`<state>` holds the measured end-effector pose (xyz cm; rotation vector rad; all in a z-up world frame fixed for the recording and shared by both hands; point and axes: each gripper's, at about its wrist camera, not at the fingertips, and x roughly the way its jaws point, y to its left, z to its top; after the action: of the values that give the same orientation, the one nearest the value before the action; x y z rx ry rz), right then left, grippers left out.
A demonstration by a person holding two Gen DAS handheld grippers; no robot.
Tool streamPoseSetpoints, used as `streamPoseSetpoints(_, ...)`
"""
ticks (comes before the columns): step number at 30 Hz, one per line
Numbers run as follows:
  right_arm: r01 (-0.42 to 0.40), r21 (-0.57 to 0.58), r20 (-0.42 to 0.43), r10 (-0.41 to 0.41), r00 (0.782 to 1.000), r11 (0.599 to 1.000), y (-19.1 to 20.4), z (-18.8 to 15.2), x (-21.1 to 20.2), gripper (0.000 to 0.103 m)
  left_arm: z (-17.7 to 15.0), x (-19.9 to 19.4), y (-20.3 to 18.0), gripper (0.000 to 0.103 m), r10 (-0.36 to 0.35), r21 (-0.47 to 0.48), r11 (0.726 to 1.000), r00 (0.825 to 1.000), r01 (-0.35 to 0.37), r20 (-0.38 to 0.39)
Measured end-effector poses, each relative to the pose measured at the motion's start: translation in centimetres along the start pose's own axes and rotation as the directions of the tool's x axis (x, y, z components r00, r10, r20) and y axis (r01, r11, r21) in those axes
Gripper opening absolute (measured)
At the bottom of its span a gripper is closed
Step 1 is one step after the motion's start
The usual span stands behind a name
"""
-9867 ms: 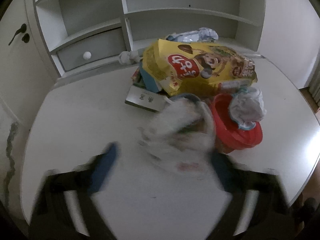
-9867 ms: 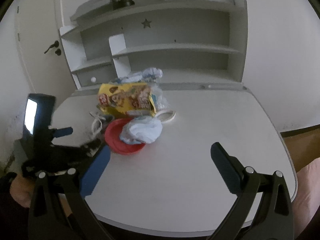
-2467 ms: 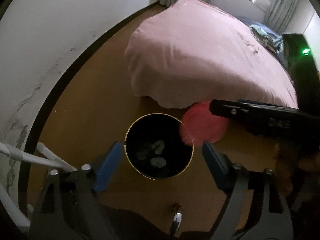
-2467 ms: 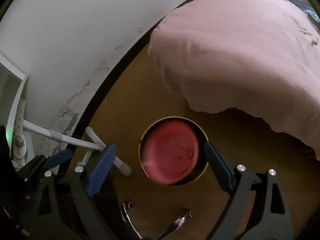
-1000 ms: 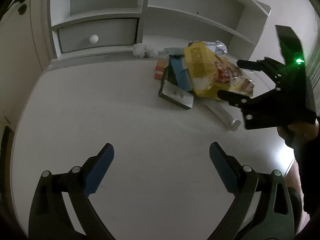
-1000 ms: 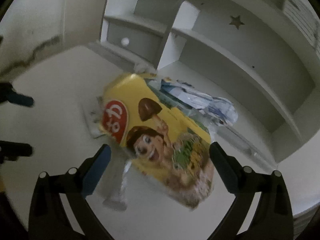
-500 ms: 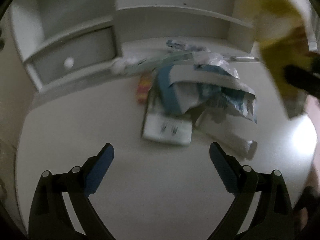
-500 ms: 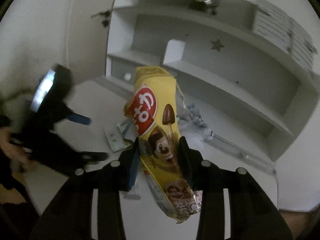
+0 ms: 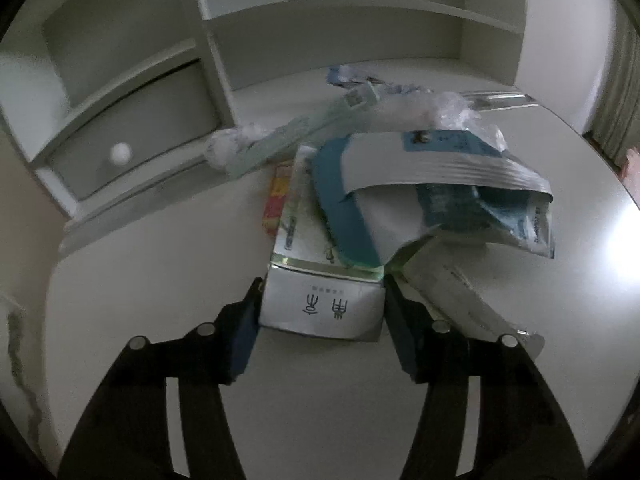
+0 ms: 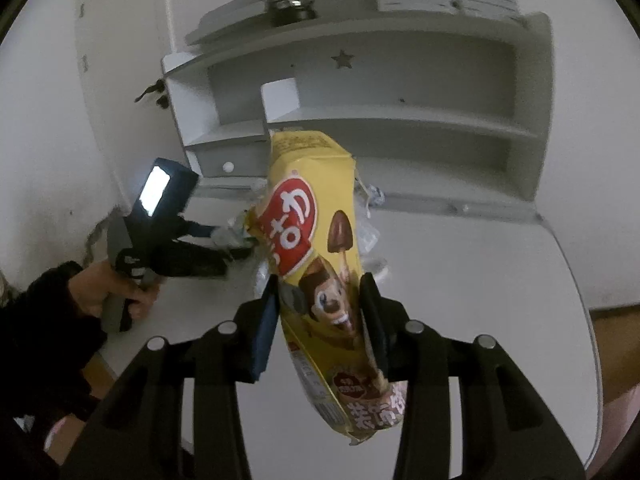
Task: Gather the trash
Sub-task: 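Grasp the yellow snack bag with the right tool while the left tool grasps the white cigarette box, then carry the snack bag and box over the bin and release both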
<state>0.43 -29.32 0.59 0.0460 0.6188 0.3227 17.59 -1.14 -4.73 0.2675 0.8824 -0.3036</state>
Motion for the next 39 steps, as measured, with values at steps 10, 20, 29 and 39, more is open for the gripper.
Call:
streamPoseSetpoints(10,0.125,0.176,0.0,-0.127,0.992,0.976,-5.3,-3.4,-4.3,0.04,-3.3,-9.5,1.3,0.056,0.11,-0.091,0.99,0.991,-0.103,0.072)
streamPoseSetpoints(20,0.43,0.421,-0.062,-0.448,0.892,0.799,-14.7,-10.5,-12.0,0.04,-1.3,-13.7,-12.7,0.056,-0.208,0.088,0.977,0.966,0.196,0.153)
streamPoseSetpoints(29,0.576,0.701,-0.277,-0.583,0.764,0.421,-24.9,-24.2,-21.7,0.041,-4.4,-13.1,-38.8,0.056,-0.613,0.448,0.694,0.789,0.564,-0.041)
streamPoseSetpoints(39,0.631,0.75,-0.511,-0.433,0.743,0.199,-31.7,-34.6,-21.8,0.042,-10.4,-6.8,-53.7,0.056,-0.644,0.536,0.513,0.713,0.67,-0.276)
